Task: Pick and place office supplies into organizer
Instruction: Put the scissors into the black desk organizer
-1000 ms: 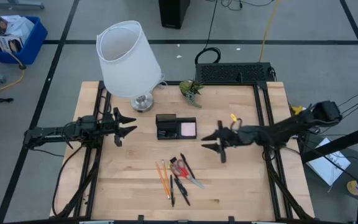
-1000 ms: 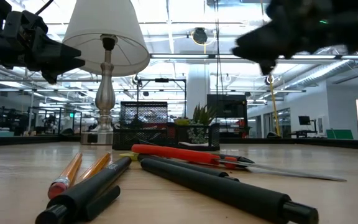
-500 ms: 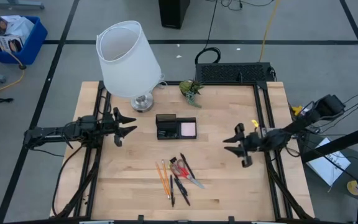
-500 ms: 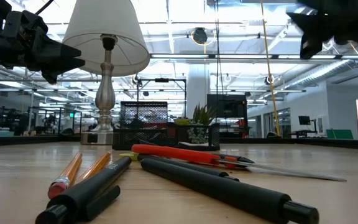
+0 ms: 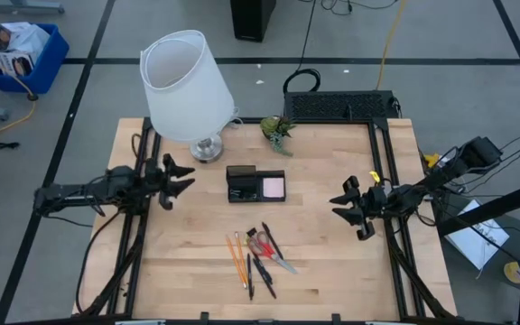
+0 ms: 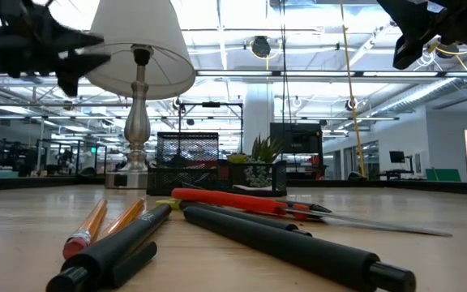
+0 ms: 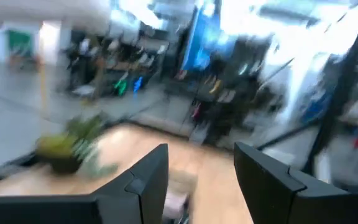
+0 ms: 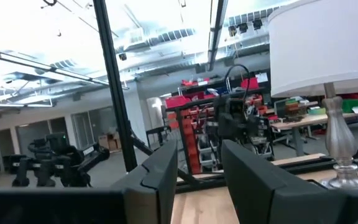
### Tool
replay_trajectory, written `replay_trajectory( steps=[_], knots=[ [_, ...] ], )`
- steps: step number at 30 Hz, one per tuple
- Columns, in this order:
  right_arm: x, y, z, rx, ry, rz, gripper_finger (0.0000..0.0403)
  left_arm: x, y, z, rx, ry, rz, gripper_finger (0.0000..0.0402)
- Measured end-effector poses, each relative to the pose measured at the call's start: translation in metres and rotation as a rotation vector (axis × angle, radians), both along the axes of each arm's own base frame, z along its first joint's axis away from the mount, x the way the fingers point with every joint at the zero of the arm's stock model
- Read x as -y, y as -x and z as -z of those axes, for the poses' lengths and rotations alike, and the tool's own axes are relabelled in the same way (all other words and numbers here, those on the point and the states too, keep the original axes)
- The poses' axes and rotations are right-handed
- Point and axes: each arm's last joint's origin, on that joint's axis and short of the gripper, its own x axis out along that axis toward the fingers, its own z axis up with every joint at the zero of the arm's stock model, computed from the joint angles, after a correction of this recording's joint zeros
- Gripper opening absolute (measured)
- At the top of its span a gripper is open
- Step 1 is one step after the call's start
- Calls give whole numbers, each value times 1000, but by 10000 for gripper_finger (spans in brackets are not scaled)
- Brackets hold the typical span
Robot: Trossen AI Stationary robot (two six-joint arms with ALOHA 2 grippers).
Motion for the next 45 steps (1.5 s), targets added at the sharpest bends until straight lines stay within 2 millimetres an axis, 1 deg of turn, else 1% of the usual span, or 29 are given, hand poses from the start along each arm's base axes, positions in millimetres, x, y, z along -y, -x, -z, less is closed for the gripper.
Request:
replay_trajectory(
  steps=[2,4,8,10,13,16,19,22,26,28,31,33,35,37,42,45],
  knots=[
    [0,0,0,0,0,0,121,4,-3,3,-31,-20,99,186],
    [0,0,0,-2,1,0,121,8,-7,9,-99,-6,143,186],
    [0,0,1,-8,4,0,121,14,-18,22,-238,38,99,186],
    [0,-1,1,-14,8,0,121,18,-25,22,-228,33,105,186],
    [0,-1,2,-15,8,0,121,28,-34,21,-208,0,160,186],
    [0,0,1,-14,8,-1,119,37,-47,19,-283,-16,150,186],
    [0,-1,2,-15,8,-1,119,48,-69,9,-381,-36,130,186],
    [0,-1,2,-16,8,-1,118,65,-99,-8,-452,-97,165,186],
    [0,-1,2,-16,9,-1,117,90,-143,-22,-525,-196,199,186],
    [0,-1,2,-17,9,-1,118,98,-162,-19,-620,-224,202,186],
    [0,-1,2,-17,9,-1,120,102,-185,-6,-776,-231,211,186],
    [0,-1,2,-17,9,-1,121,103,-197,-3,-808,-211,188,186],
    [0,-1,2,-17,9,-1,120,104,-208,-3,-802,-203,176,186],
    [0,-1,2,-17,9,-1,119,105,-213,1,-833,-219,188,186],
    [0,-1,2,-18,10,-1,117,116,-220,4,-853,-286,334,186],
    [0,-1,2,-17,9,-1,119,122,-223,6,-872,-294,353,186]
  ],
)
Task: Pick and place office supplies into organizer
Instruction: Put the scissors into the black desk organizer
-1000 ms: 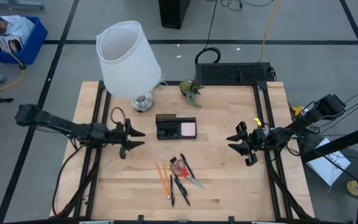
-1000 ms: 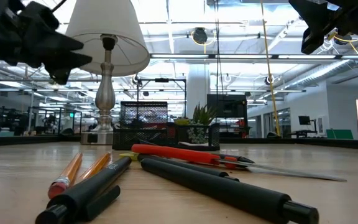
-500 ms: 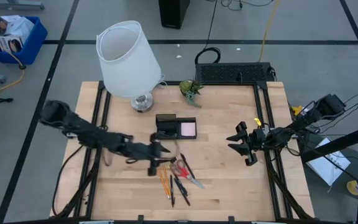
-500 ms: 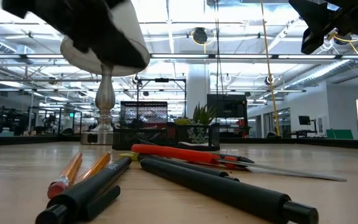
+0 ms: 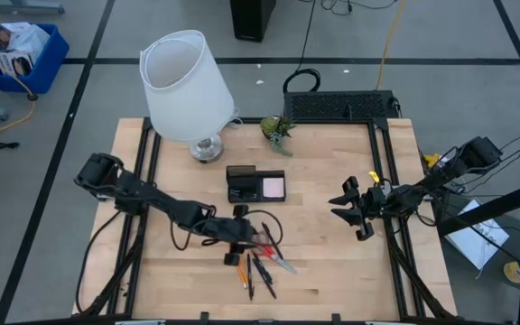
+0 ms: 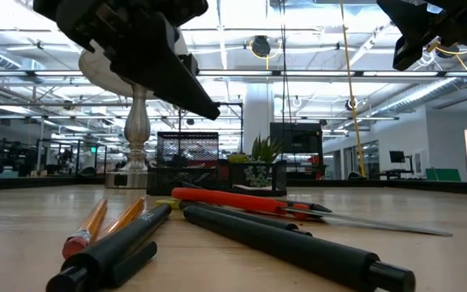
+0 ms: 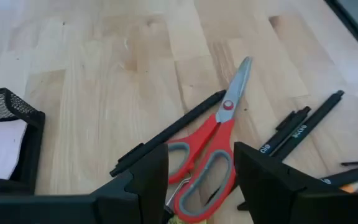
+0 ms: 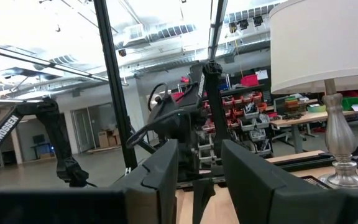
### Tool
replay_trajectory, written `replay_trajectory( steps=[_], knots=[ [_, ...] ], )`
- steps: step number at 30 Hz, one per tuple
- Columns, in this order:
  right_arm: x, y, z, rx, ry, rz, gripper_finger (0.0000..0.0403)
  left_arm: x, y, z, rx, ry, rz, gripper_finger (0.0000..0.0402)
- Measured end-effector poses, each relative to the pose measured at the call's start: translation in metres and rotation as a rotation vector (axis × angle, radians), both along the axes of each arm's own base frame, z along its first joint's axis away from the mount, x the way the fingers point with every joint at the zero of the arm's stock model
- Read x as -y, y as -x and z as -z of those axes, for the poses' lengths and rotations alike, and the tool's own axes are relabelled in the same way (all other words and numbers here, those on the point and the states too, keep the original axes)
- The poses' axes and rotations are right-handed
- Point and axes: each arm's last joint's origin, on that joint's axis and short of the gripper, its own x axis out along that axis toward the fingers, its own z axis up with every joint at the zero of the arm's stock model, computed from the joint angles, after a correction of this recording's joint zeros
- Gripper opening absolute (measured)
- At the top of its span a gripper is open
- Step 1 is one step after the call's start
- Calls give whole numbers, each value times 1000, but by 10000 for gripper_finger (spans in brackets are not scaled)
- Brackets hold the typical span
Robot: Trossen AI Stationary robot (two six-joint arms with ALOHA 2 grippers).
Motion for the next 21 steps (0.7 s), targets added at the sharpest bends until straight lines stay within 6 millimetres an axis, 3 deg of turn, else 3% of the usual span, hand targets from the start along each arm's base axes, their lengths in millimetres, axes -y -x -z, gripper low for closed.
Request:
replay_trajectory(
  steps=[14,21],
  knots=[
    [0,0,0,-1,1,0,118,9,7,11,-103,-22,-21,186],
    [0,0,0,-1,1,0,119,13,0,32,-125,-64,-1,186]
  ],
)
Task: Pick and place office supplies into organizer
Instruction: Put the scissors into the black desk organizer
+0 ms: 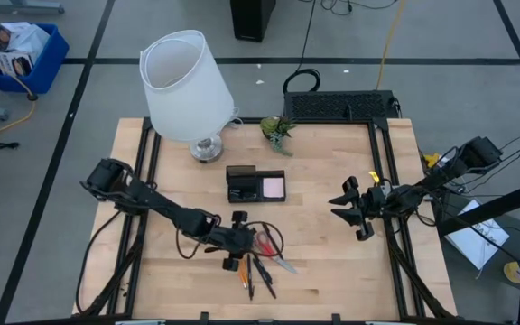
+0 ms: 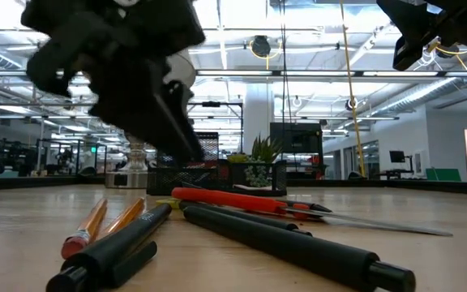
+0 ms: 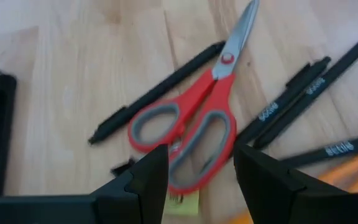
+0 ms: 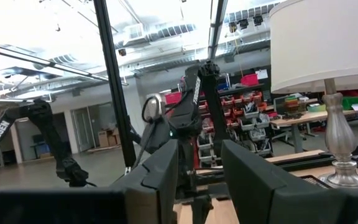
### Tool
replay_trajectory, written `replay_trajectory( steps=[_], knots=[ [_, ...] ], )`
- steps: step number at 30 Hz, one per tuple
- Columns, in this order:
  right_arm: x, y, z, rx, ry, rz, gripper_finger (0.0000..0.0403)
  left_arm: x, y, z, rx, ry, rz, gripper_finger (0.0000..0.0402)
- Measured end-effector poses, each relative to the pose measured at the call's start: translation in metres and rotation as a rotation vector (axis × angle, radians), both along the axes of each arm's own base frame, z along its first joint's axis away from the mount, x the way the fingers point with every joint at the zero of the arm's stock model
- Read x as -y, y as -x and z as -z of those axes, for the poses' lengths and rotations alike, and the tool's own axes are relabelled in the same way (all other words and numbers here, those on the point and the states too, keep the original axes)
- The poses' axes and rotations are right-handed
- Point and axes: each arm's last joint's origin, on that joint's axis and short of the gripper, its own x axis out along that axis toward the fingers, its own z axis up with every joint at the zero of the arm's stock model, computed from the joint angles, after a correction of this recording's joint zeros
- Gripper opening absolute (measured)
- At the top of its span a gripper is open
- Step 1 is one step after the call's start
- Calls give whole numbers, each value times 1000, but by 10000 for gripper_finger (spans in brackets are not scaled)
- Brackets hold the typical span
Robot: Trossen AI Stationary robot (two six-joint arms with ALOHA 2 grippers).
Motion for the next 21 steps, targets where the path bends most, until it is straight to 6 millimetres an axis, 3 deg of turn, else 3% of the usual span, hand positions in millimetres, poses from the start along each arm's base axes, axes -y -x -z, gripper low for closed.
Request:
replay_trajectory(
  steps=[3,8,21],
  knots=[
    [0,0,1,-10,5,0,121,-1,-2,6,-62,-4,2,186],
    [-1,-1,4,-36,19,0,118,8,-10,-4,-44,-11,53,186],
    [-1,-2,6,-62,32,0,120,5,-15,17,-90,-33,60,186]
  ],
)
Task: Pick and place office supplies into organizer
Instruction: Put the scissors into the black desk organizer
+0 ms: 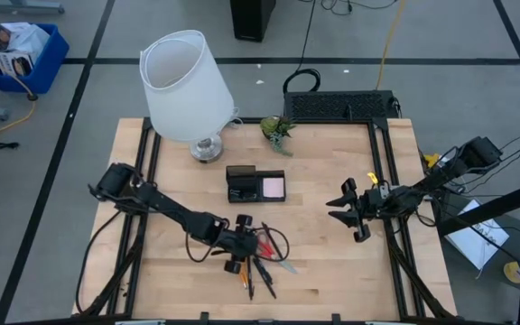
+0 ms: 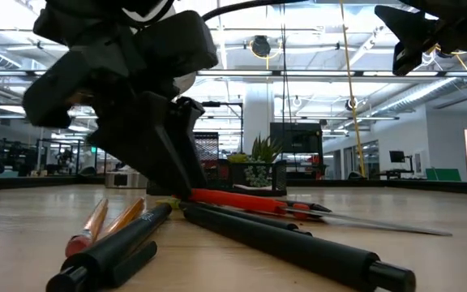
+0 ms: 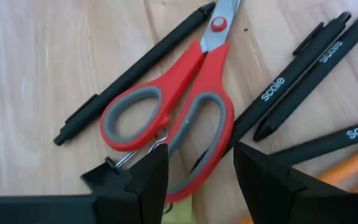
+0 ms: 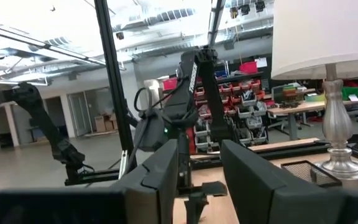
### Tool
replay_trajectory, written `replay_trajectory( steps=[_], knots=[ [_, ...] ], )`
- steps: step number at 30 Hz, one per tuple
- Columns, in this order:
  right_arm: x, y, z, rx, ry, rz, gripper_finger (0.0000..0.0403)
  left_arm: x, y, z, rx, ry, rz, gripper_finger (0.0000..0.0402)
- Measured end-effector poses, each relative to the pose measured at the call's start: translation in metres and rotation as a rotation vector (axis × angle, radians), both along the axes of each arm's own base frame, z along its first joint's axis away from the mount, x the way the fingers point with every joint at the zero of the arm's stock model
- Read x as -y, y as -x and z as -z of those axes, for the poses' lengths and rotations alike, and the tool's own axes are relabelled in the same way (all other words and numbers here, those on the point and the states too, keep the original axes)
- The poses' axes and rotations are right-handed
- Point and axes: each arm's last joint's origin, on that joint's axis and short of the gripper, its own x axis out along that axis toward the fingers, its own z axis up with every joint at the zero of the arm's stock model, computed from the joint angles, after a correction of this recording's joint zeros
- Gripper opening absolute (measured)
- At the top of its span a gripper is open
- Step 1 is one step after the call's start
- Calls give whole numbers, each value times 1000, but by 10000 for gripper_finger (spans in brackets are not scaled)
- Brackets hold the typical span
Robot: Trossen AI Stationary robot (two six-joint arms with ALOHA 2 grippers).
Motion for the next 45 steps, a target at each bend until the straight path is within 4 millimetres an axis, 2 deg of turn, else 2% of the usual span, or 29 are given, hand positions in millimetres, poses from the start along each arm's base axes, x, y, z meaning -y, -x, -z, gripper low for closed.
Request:
replay_trajectory(
  steps=[33,45],
  knots=[
    [0,-1,2,-23,12,0,121,4,0,5,10,-36,43,184],
    [0,-1,2,-22,12,0,118,-2,-4,12,-10,-31,10,91]
  ],
)
